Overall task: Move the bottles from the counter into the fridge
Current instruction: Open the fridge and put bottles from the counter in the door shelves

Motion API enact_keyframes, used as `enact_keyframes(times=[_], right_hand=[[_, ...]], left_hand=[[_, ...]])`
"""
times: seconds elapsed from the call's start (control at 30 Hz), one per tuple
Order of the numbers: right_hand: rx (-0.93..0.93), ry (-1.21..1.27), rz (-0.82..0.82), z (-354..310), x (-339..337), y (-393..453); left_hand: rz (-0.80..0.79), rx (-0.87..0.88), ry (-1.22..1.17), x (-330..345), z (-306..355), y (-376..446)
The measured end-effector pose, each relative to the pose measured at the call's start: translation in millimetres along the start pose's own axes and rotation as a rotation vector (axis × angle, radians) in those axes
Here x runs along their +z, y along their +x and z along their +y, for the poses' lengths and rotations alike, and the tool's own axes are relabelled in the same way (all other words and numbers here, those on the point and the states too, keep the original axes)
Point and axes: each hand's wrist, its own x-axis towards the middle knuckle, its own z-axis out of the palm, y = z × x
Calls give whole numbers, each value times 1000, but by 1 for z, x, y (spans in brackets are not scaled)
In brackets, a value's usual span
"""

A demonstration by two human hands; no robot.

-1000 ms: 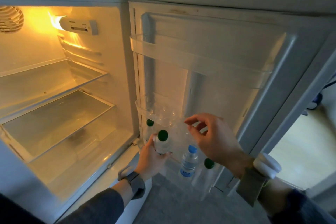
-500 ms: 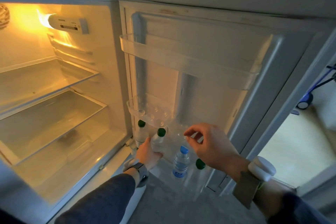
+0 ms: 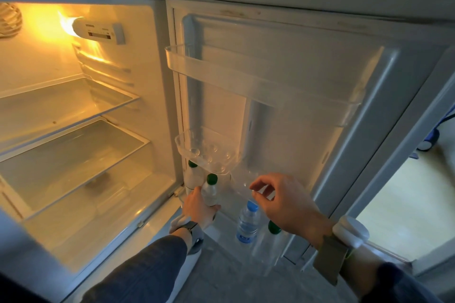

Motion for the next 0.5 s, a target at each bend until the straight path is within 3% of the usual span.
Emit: enact_keyframes(times=[0.5], right_hand=[[33, 23, -17, -3, 9, 8]], left_hand=[[109, -59, -90, 7, -3, 7]])
